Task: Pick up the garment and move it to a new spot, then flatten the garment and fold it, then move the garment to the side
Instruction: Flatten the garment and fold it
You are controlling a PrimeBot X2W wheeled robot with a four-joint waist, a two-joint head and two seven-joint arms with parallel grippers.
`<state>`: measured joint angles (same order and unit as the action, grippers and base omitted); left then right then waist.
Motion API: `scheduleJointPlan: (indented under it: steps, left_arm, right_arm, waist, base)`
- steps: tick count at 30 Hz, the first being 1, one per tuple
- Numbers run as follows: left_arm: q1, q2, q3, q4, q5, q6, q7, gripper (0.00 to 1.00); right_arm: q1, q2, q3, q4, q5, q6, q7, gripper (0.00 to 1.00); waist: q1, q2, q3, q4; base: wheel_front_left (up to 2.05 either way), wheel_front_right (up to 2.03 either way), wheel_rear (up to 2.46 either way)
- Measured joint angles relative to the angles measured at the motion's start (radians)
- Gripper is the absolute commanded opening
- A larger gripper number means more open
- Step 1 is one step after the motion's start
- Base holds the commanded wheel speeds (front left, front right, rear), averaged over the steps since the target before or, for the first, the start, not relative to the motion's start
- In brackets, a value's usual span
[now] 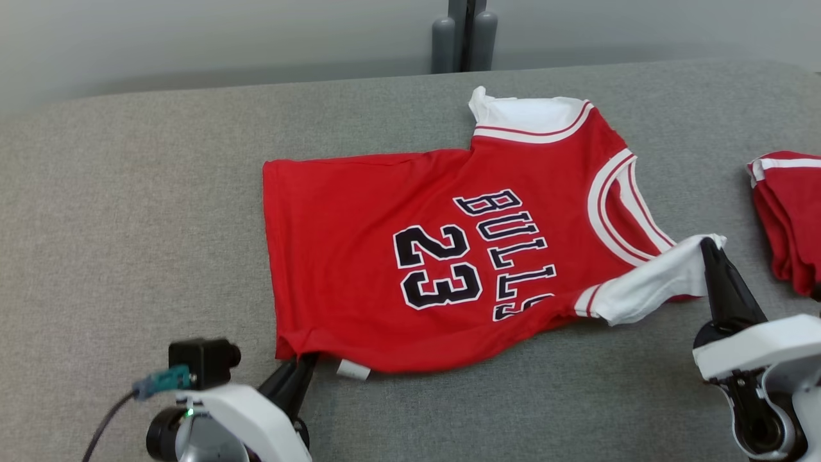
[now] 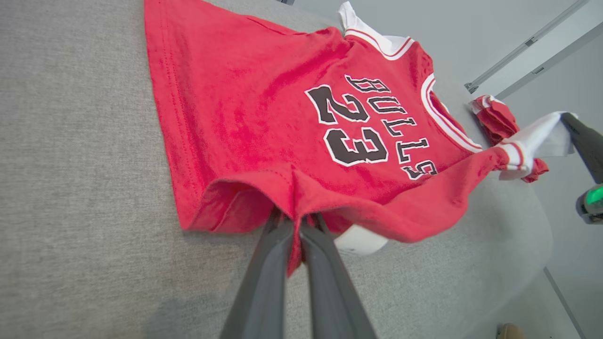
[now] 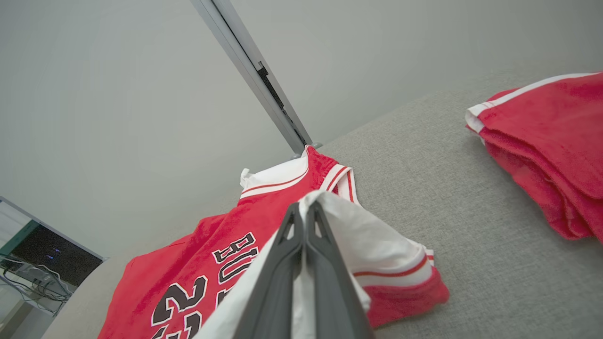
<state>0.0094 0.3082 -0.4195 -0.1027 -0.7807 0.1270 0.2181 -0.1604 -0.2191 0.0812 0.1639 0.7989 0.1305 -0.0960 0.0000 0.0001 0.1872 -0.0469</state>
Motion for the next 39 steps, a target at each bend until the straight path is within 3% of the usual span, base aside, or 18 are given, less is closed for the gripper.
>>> scheduleJointPlan:
  steps: [12,14,15,16,22,27,32,39]
  left_arm:
    - [-0.187,0.045,-0.002,0.040,-0.046,0.000,0.200,0.00]
    - [-0.206,0.046,0.002,0.061,-0.050,0.000,0.211,0.38]
    - [-0.214,0.040,0.003,0.074,-0.059,0.000,0.213,0.84]
    - [-0.221,0.035,0.001,0.085,-0.060,0.000,0.217,1.00]
    - [-0.253,0.042,-0.003,0.138,-0.052,-0.012,0.211,1.00]
    - [-0.216,0.085,0.032,0.119,-0.027,0.003,0.156,1.00]
    - [-0.106,0.086,0.041,0.093,-0.043,0.020,0.129,1.00]
    - [-0.126,0.050,0.040,0.143,-0.056,0.019,0.097,1.00]
  right_arm:
    - [-0.190,-0.004,0.043,0.216,-0.081,0.000,0.087,0.00]
    - [-0.217,-0.002,0.052,0.246,-0.088,0.000,0.087,0.02]
    - [-0.229,-0.001,0.056,0.260,-0.090,0.000,0.086,0.45]
    - [-0.241,-0.002,0.067,0.270,-0.100,0.000,0.086,1.00]
    - [-0.275,-0.052,0.107,0.314,-0.149,0.000,0.065,1.00]
    - [-0.244,-0.142,0.128,0.270,-0.247,0.000,0.024,1.00]
    - [-0.128,-0.202,0.156,0.199,-0.284,0.000,0.101,1.00]
    - [-0.101,-0.202,0.130,0.151,-0.301,0.000,0.170,1.00]
  waist:
    - [0.0000,0.0000,0.042,0.028]
    - [0.0000,0.0000,0.045,0.026]
    - [0.0000,0.0000,0.047,0.025]
    - [0.0000,0.0000,0.047,0.024]
    - [0.0000,0.0000,0.042,0.018]
    - [0.0000,0.0000,0.038,0.001]
    - [0.0000,0.0000,0.060,-0.012]
    - [0.0000,0.0000,0.129,-0.013]
  base:
    - [0.00,0.00,0.00]
    - [0.00,0.00,0.00]
    - [0.00,0.00,0.00]
    - [0.00,0.00,0.00]
    - [0.00,0.00,0.00]
    - [0.00,0.00,0.00]
    - [0.00,0.00,0.00]
    - [0.00,0.00,0.00]
